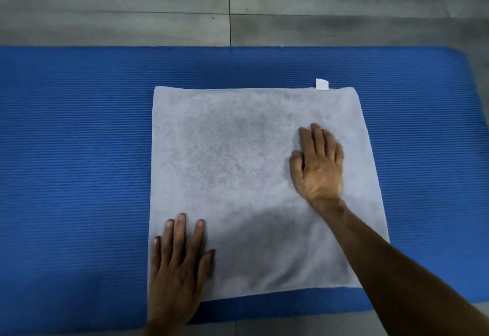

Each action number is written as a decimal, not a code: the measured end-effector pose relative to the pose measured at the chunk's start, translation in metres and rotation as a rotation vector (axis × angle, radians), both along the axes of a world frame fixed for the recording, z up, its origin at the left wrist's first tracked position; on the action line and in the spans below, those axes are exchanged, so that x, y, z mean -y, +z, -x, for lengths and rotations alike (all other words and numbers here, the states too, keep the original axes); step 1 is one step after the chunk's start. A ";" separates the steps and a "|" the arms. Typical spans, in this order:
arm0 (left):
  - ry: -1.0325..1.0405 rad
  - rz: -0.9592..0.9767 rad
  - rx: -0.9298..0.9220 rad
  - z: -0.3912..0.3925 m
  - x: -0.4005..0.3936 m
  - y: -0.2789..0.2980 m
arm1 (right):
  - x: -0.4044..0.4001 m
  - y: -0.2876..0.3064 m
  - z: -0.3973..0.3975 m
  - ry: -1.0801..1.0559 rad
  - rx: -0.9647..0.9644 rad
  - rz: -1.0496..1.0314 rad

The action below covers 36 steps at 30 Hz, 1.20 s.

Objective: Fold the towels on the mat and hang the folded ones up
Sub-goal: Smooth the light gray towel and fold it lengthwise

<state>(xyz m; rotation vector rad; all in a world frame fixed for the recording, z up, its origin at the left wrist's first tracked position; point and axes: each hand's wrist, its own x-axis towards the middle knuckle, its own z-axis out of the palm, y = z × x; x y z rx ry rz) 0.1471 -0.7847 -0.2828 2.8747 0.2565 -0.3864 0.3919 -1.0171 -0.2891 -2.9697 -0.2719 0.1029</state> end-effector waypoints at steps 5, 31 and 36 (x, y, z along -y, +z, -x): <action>0.105 -0.030 0.008 0.002 0.004 0.004 | 0.007 0.001 -0.003 0.065 -0.180 0.031; 0.950 0.858 -0.046 0.042 -0.037 0.044 | 0.138 0.069 0.147 -0.990 -0.436 -1.071; 0.916 1.033 -0.235 0.047 -0.048 0.055 | 0.146 0.070 0.159 -0.998 -0.519 -1.208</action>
